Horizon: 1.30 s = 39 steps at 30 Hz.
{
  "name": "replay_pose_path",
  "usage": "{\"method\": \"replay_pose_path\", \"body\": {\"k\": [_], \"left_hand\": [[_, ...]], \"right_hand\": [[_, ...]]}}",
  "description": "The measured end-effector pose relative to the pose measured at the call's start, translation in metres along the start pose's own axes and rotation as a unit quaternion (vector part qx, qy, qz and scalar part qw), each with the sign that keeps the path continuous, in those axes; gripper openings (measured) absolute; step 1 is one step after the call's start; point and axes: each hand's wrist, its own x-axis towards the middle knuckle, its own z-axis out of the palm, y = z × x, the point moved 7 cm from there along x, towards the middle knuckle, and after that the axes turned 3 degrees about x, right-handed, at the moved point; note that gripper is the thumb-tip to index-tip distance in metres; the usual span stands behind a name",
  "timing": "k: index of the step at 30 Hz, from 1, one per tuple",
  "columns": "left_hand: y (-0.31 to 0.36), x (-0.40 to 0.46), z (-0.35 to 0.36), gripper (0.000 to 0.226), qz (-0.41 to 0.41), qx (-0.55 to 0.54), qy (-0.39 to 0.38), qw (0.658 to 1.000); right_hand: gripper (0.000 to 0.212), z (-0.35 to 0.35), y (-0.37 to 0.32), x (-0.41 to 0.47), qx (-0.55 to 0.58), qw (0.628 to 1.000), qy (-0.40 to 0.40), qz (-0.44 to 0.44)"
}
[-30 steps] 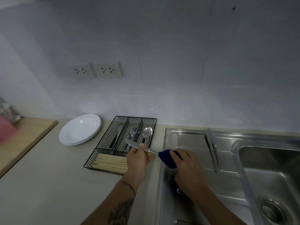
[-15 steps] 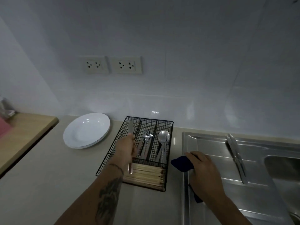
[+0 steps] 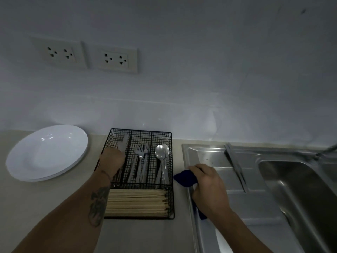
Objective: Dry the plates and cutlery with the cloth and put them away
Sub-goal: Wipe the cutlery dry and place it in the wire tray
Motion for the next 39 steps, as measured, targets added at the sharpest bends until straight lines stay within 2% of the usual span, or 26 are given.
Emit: {"method": "replay_pose_path", "body": {"k": [1,2,3,6,8,10,12,15,19,24,30,34,39], "left_hand": [[0.009,-0.011,0.0,0.032,0.035,-0.032,-0.007,0.999],[0.009,-0.016,0.002,0.03,0.014,-0.025,-0.019,0.999],[0.015,-0.023,-0.001,0.026,0.024,-0.022,0.004,0.999],[0.019,-0.033,0.002,0.026,0.05,0.065,0.012,0.997],[0.024,-0.046,-0.001,0.014,0.065,0.074,0.01,0.995],[0.026,-0.056,-0.003,0.018,0.084,0.08,0.024,0.993],[0.034,-0.074,-0.007,0.005,0.117,0.092,0.039,0.988],[0.046,-0.098,-0.005,0.021,0.145,0.103,0.062,0.982],[0.069,-0.135,0.02,0.037,0.174,0.069,0.037,0.982],[0.106,-0.183,0.076,0.034,0.225,0.068,-0.006,0.972],[0.141,-0.218,0.178,0.03,0.264,0.094,-0.085,0.956],[0.157,-0.238,0.247,0.027,0.256,0.118,-0.134,0.95],[0.168,-0.255,0.31,0.019,0.233,0.154,-0.156,0.947]], "right_hand": [[0.059,0.001,0.002,-0.001,-0.005,1.0,-0.002,0.003],[0.059,0.002,0.003,-0.003,-0.009,1.0,-0.002,0.007],[0.059,0.002,0.005,-0.005,-0.009,1.0,-0.001,0.012],[0.059,-0.002,0.007,-0.014,-0.009,1.0,0.006,0.022],[0.06,-0.006,0.007,-0.02,-0.011,1.0,0.004,0.024],[0.061,-0.009,0.01,-0.025,-0.013,1.0,0.002,0.026],[0.06,-0.016,0.014,-0.032,-0.011,1.0,0.005,0.025],[0.06,-0.028,0.018,-0.043,0.0,1.0,0.01,0.023],[0.061,-0.047,0.029,-0.055,-0.002,0.999,0.018,0.027],[0.054,-0.076,0.059,-0.07,0.01,0.998,0.028,0.048],[0.053,-0.102,0.125,-0.084,0.0,0.997,0.02,0.07],[0.05,-0.119,0.172,-0.089,0.003,0.997,0.012,0.075],[0.058,-0.121,0.228,-0.092,0.014,0.997,-0.019,0.07]]}}
